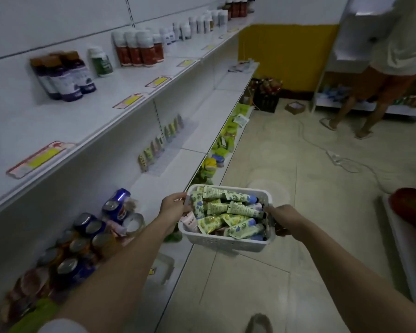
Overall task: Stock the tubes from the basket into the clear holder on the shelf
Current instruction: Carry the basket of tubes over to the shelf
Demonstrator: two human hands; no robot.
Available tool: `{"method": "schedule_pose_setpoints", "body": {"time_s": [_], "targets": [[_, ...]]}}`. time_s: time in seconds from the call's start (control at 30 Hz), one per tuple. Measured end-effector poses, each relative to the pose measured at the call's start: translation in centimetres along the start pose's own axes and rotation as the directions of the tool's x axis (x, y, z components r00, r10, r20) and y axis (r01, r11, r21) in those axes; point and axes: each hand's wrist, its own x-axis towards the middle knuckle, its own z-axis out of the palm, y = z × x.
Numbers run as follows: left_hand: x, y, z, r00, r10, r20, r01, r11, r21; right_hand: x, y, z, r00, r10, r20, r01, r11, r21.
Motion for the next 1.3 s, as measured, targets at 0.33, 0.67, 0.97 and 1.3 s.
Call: {"method": "schedule_pose_setpoints", "body": {"time_s": [0.33, 0.67, 0.97, 1.3], "targets": [[11.4, 1.1, 10.7, 0.973, -0.164, -0.16, 0.151, 0.984, -0.095, 18.4, -7.4, -6.5, 0.992, 0.001, 0.123, 0.031, 0.966, -0.256], [26.3, 1.2, 14.7, 0.933, -0.302, -0.198, 0.288, 0.953, -0.095, 35.9, -14.8, -5.3, 0.961, 0.03, 0.273, 0.127, 0.833, -0.539], [31.0, 2.0, 17.2, 0.877, -0.388, -0.285, 0.317, 0.911, -0.265, 46.3, -22.6, -4.0, 0.914, 0.063, 0.401, 0.262, 0.664, -0.701], [39.4, -1.4, 22.8, 0.662, -0.591, -0.46, 0.289, 0.769, -0.571, 62.9, -25.8, 1.6, 0.759, 0.151, 0.634, 0.492, 0.505, -0.709]]}}
